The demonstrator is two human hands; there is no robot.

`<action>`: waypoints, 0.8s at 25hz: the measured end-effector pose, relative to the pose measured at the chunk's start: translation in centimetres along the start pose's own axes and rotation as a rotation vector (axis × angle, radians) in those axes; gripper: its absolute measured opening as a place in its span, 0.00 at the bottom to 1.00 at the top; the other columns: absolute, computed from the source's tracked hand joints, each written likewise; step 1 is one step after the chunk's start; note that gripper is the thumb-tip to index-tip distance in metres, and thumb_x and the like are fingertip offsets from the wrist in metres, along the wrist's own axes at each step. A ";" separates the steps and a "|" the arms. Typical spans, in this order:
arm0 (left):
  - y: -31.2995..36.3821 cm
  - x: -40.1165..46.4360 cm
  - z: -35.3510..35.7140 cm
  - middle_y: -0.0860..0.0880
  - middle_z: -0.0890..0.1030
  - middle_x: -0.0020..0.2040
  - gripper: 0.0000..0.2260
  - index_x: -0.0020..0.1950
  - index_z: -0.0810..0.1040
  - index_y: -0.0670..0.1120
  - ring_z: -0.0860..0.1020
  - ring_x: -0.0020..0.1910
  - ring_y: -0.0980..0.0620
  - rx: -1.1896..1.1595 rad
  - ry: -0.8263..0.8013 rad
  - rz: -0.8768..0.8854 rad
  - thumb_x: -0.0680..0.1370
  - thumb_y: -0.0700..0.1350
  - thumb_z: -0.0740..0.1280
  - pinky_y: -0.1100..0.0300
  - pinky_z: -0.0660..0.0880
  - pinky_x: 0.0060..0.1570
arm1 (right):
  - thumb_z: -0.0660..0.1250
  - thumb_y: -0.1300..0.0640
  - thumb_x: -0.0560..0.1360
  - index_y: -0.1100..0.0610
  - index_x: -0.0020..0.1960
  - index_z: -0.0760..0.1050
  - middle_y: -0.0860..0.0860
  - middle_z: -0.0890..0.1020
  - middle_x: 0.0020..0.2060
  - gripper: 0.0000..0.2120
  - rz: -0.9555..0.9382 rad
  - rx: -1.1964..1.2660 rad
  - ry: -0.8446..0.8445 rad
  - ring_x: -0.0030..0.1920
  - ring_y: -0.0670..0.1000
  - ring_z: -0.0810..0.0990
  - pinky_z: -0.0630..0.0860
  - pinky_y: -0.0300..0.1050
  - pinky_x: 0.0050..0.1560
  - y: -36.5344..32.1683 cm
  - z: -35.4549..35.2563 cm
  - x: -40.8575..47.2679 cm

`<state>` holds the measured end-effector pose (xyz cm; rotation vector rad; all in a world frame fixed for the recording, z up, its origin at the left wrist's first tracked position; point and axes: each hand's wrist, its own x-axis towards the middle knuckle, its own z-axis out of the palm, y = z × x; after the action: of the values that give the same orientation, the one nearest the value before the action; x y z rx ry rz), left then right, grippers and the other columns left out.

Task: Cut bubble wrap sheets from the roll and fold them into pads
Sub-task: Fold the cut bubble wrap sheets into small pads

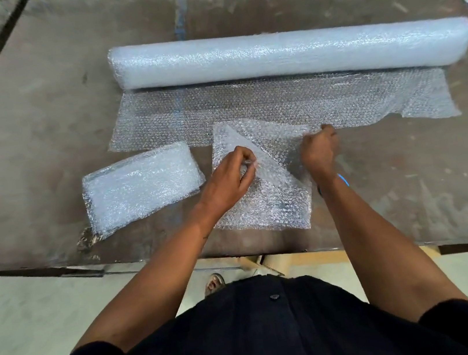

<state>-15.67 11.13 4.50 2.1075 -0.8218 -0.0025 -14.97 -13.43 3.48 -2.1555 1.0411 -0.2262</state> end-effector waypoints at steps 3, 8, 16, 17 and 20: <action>0.3 0.5 0.8 0.51 0.81 0.57 0.07 0.61 0.75 0.45 0.80 0.57 0.55 -0.014 0.048 -0.005 0.85 0.44 0.68 0.53 0.80 0.56 | 0.65 0.53 0.84 0.52 0.75 0.71 0.52 0.74 0.69 0.19 -0.496 0.147 -0.144 0.67 0.53 0.76 0.73 0.61 0.70 -0.5 -1.4 -3.6; 1.2 2.8 1.4 0.52 0.82 0.55 0.08 0.59 0.77 0.47 0.82 0.52 0.57 -0.085 0.068 -0.124 0.82 0.45 0.72 0.54 0.83 0.53 | 0.82 0.41 0.71 0.48 0.77 0.67 0.46 0.76 0.70 0.41 -0.567 0.071 -0.891 0.65 0.46 0.79 0.77 0.45 0.65 -0.6 -2.3 -6.2; -1.9 3.6 -1.0 0.51 0.70 0.74 0.38 0.78 0.69 0.56 0.69 0.72 0.49 0.103 -0.245 -0.220 0.71 0.53 0.81 0.47 0.72 0.72 | 0.71 0.58 0.83 0.51 0.53 0.84 0.44 0.85 0.43 0.04 -0.579 0.150 -0.533 0.44 0.42 0.81 0.75 0.44 0.46 1.1 -1.4 -3.9; -2.3 4.0 -1.5 0.50 0.69 0.75 0.34 0.76 0.73 0.56 0.67 0.74 0.48 0.224 -0.274 -0.195 0.72 0.52 0.81 0.45 0.68 0.74 | 0.71 0.58 0.83 0.53 0.53 0.84 0.45 0.85 0.44 0.03 -0.601 0.130 -0.572 0.44 0.43 0.81 0.74 0.43 0.46 1.1 -1.8 -3.6; -3.3 5.0 -2.1 0.51 0.72 0.77 0.21 0.67 0.80 0.56 0.67 0.76 0.47 0.557 -0.327 -0.133 0.75 0.51 0.78 0.42 0.62 0.76 | 0.70 0.59 0.84 0.55 0.54 0.84 0.46 0.84 0.46 0.04 -0.673 0.086 -0.711 0.48 0.39 0.80 0.73 0.37 0.50 0.9 -3.2 -3.0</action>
<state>-9.36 11.20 4.85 2.7346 -0.9486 -0.2174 -18.91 -13.28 5.58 -2.1719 -0.0997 0.1843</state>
